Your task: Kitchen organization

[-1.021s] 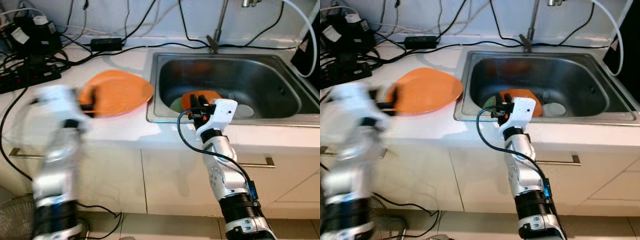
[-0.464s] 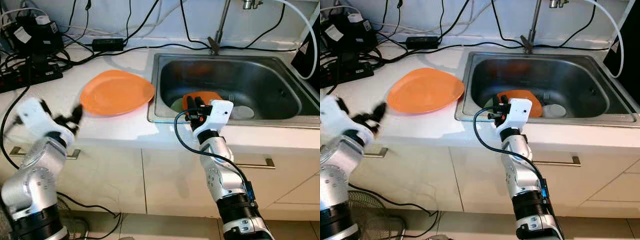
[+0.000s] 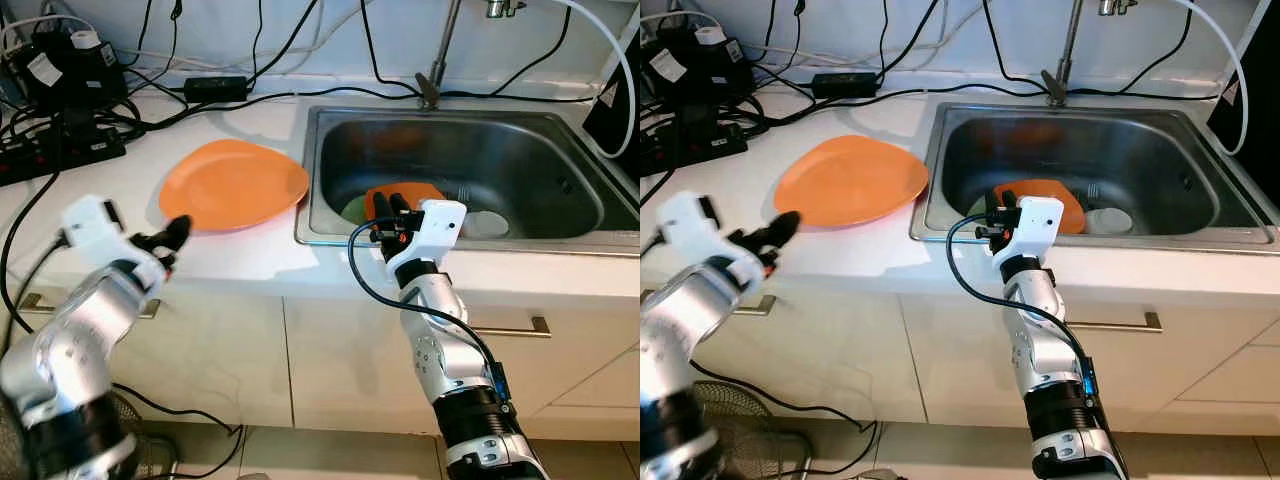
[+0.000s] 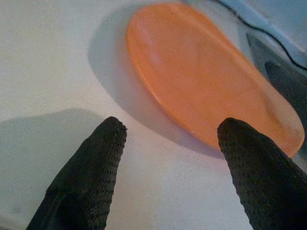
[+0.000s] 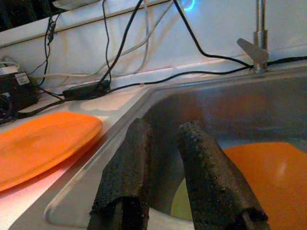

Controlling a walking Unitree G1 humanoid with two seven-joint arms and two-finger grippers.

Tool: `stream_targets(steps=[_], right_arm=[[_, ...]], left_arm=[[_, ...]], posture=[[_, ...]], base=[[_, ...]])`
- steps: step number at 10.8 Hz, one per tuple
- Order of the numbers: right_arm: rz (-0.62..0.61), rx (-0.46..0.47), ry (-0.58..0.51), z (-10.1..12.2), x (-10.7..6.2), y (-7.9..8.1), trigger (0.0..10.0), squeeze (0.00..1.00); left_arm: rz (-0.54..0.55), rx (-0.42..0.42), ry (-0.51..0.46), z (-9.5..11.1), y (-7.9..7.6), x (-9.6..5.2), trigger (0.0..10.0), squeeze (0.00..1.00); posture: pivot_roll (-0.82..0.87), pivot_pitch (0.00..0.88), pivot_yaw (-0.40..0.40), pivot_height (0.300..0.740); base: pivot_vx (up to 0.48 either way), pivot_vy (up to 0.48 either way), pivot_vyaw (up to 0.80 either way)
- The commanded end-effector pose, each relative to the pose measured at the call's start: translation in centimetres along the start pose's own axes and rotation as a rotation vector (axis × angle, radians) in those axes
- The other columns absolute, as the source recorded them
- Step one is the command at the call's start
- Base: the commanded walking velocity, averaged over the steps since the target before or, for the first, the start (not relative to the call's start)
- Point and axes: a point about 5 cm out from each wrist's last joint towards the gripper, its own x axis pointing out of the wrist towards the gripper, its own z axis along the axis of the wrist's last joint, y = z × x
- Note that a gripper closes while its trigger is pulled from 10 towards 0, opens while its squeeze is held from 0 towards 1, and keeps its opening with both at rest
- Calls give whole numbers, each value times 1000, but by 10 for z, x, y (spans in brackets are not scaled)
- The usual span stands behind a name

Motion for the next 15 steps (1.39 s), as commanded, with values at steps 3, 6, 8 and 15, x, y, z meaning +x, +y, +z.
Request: stream_targets(steps=[3,6,8,15], right_arm=[[10,-1,-4,2,3,2,10000,0],[11,0,-9,4,3,1,10000,0],[17,0,-7,4,3,1,10000,0],[23,-16,0,5,3,-3,10000,0]], left_arm=[[20,-39,49,2,-1,10,10000,0],[33,-78,69,2,-4,21,10000,0],[32,-111,56,6,-11,30,10000,0],[24,-233,43,11,-49,65,10000,0]], posture=[[152,0,56,740],[140,0,57,740],[146,0,48,740],[116,0,45,740]], base=[[0,0,0],[0,0,0],[0,0,0],[0,0,0]])
